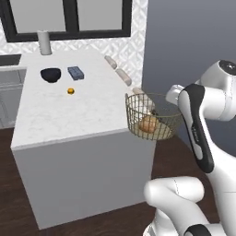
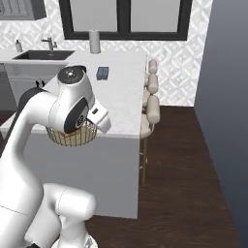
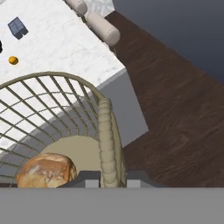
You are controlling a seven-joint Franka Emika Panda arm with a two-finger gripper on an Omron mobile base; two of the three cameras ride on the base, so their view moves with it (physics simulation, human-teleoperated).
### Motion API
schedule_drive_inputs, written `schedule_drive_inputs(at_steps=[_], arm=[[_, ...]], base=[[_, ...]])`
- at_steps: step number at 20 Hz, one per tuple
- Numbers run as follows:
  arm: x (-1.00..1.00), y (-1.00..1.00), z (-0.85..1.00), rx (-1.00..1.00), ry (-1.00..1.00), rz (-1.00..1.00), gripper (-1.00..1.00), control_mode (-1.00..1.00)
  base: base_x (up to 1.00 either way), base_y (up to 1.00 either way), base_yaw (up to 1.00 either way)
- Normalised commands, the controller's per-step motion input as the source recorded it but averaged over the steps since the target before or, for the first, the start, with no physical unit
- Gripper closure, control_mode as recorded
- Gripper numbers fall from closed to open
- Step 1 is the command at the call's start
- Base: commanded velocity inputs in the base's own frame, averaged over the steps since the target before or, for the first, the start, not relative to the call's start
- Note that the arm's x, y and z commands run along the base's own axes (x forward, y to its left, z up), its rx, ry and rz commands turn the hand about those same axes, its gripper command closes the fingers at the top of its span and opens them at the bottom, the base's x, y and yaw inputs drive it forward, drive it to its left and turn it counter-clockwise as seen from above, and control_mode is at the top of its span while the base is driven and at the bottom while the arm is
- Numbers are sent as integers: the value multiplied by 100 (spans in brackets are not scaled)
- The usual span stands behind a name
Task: Open the cabinet, pick up the bread from the cabinet and place it in the basket. Then move the basket to the dining counter.
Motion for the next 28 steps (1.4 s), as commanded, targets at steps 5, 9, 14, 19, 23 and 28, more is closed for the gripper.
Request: schedule_drive_inputs(at_steps=[5,9,14,19,23,28], arm=[[0,0,0,0,0,0,100,100],[0,0,0,0,0,0,100,100],[0,0,0,0,0,0,100,100],[0,0,0,0,0,0,100,100],[0,0,0,0,0,0,100,100],[0,0,0,0,0,0,100,100]], base=[[76,-23,19],[77,-16,17],[62,-24,17],[41,-36,19],[21,-56,17],[14,-40,9]])
